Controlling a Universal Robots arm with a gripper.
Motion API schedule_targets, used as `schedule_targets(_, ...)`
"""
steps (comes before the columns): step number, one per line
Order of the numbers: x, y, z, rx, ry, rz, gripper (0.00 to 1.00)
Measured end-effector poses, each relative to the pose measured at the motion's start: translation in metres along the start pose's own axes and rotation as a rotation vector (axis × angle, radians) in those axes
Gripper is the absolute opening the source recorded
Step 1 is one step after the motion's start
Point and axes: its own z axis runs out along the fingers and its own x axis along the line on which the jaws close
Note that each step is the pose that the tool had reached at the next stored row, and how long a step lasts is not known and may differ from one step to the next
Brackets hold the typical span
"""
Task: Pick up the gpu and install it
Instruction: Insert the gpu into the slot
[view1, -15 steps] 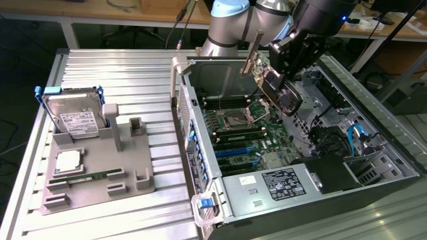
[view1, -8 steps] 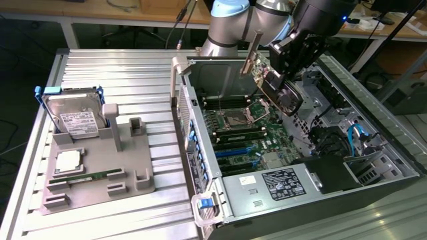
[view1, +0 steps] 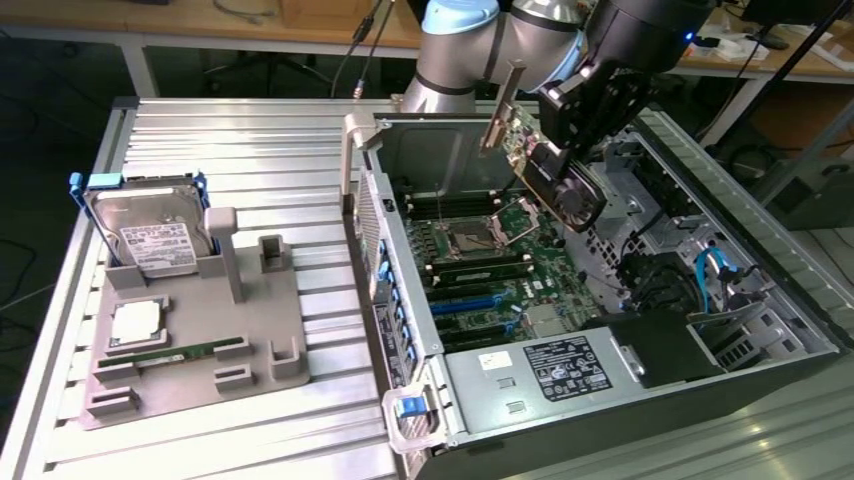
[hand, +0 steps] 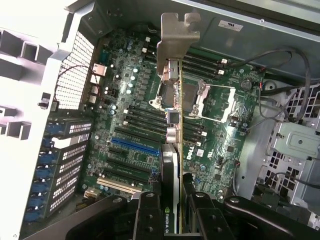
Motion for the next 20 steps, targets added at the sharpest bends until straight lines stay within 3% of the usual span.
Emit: schedule_targets(20, 0.0000, 0.0000, 0.0000, 0.0000, 0.0000, 0.000, 0.27)
